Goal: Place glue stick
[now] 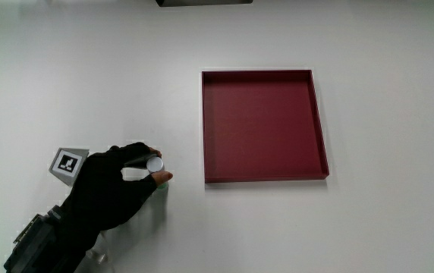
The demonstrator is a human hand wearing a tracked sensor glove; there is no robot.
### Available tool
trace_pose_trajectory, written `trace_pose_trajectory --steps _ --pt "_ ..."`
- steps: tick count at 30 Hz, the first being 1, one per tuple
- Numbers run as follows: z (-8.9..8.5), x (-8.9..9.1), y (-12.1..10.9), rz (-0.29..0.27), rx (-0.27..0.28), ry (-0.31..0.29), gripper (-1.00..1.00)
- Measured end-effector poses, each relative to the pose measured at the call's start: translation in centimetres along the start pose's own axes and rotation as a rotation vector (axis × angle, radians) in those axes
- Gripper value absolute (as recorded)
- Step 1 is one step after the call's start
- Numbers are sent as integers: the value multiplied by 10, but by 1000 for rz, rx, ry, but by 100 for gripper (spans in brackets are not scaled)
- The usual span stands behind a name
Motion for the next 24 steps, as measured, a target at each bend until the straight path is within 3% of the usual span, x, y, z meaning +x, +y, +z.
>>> trace_pose_trajectory --steps 3,4,6,7,8,10,11,12,13,15,17,24 --pt "8 6 1 13 -40 39 -100" --pt "10 10 1 7 -52 23 -100" --pt "16 13 3 -2 -67 78 -100" --pt "17 19 3 5 -79 39 -100" --pt "20 20 4 3 -87 51 -100" --pt "25 27 5 24 -101 3 -100" --pt "28 30 5 40 -105 10 -100" --pt "33 31 6 17 -90 70 -100" --pt "35 35 7 13 -83 78 -100" --pt "39 37 8 19 -85 60 -100" --pt "41 38 8 11 -81 98 -100" --pt "41 40 8 12 -93 86 -100"
